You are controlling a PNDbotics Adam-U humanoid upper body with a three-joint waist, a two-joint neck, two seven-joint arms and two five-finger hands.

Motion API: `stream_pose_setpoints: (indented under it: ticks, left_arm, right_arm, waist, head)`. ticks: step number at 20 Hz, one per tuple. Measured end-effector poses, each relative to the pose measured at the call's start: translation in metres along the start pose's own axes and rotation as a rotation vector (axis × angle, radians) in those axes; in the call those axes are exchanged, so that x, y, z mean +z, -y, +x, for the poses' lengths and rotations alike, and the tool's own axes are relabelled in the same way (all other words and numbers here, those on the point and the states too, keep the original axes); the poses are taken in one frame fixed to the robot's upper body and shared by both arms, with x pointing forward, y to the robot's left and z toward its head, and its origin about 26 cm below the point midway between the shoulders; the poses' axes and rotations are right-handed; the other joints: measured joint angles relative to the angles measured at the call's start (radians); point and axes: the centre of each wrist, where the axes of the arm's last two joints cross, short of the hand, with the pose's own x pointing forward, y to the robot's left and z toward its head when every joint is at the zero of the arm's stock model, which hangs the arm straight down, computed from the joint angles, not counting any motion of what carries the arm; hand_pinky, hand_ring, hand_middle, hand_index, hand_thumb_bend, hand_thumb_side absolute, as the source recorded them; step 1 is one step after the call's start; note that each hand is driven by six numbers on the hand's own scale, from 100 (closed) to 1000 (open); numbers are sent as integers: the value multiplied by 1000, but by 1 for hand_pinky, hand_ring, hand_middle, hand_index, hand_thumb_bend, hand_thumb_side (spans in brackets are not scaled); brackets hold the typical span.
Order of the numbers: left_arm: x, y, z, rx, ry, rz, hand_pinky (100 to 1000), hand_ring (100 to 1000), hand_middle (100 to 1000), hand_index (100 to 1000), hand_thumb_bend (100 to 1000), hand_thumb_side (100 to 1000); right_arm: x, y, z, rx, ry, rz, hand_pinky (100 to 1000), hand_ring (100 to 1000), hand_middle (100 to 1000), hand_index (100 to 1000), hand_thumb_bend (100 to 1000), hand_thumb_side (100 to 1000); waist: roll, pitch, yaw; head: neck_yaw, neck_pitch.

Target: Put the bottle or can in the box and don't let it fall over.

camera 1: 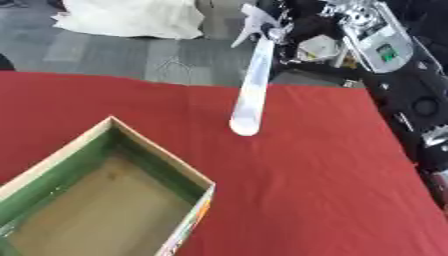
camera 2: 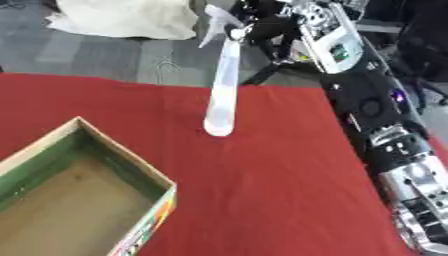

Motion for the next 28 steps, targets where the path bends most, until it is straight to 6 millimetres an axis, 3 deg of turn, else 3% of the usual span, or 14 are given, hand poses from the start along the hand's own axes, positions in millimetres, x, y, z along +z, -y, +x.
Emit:
stream_pose_setpoints:
  ticks: [8, 19, 28]
  left_arm:
    - [0, -1, 0, -2, -1, 4, 711, 746, 743, 735, 100, 746]
    - [1, -2, -1, -2, -3, 7, 712, 745, 742, 735, 100, 736]
    - [0, -2, 0, 7, -4, 6, 713, 744, 741, 735, 100, 722]
  right_arm:
    - [0, 0, 1, -7, 20, -10, 612, 364, 351, 466, 100, 100]
    - [0, -1, 21, -23, 94, -24, 598, 350, 337, 451, 100, 100]
    - [-1, -7, 48, -10, 175, -2, 591, 348, 335, 448, 100, 100]
  waist:
    - [0, -4, -5]
    - [1, -31, -12]
    - [1, -86, -11]
  head:
    - [1, 5]
    - [18, 57]
    - [26, 88]
